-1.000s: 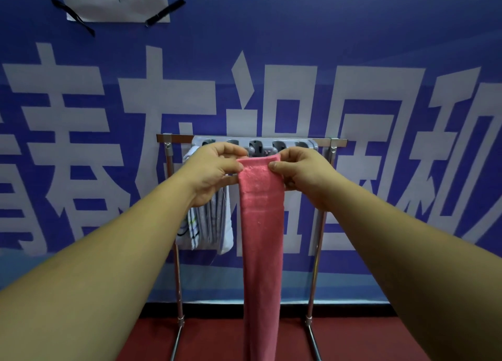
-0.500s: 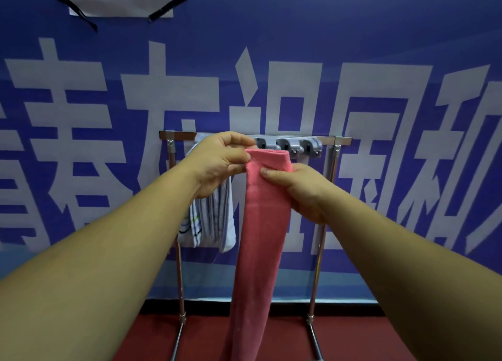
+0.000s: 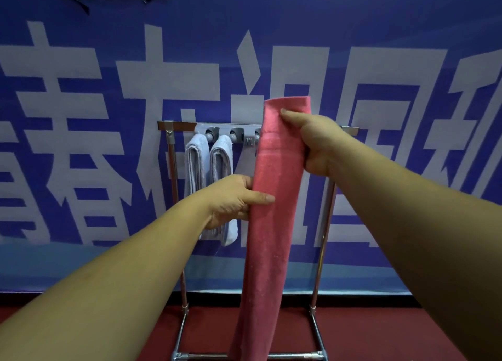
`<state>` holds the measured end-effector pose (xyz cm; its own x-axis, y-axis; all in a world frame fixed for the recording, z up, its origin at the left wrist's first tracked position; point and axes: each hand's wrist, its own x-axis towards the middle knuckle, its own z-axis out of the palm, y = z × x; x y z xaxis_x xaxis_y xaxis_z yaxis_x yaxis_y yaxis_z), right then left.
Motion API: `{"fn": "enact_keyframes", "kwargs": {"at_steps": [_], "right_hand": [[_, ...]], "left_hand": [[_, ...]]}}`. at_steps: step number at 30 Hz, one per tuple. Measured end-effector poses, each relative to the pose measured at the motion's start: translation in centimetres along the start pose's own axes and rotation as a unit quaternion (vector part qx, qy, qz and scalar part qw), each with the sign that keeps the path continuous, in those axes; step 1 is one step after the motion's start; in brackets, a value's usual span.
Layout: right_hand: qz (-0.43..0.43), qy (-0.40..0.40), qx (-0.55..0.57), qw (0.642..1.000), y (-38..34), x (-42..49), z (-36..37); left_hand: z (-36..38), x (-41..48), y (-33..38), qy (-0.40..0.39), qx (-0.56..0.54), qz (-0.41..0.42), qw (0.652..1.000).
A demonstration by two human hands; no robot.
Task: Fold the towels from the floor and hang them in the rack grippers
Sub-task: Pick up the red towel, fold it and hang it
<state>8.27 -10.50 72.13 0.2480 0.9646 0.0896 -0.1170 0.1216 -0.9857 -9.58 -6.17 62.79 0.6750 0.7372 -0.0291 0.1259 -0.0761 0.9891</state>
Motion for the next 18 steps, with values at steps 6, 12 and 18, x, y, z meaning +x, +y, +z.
{"fn": "enact_keyframes", "kwargs": {"at_steps": [6, 12, 18], "right_hand": [[0.004, 0.038, -0.02, 0.999, -1.2, 1.3, -1.5], [0.003, 0.068, -0.049, 0.996, -1.2, 2.3, -2.3], [0.033, 0.089, -0.404, 0.91, 2.0, 3.6, -3.3]], "left_hand": [[-0.2, 0.9, -0.7, -0.007, 0.01, 0.009, 1.0], [-0.6, 2.0, -1.6, 0.016, -0.021, -0.003, 1.0], [0.2, 3.7, -1.0, 0.084, -0.099, -0.043, 0.991]]}}
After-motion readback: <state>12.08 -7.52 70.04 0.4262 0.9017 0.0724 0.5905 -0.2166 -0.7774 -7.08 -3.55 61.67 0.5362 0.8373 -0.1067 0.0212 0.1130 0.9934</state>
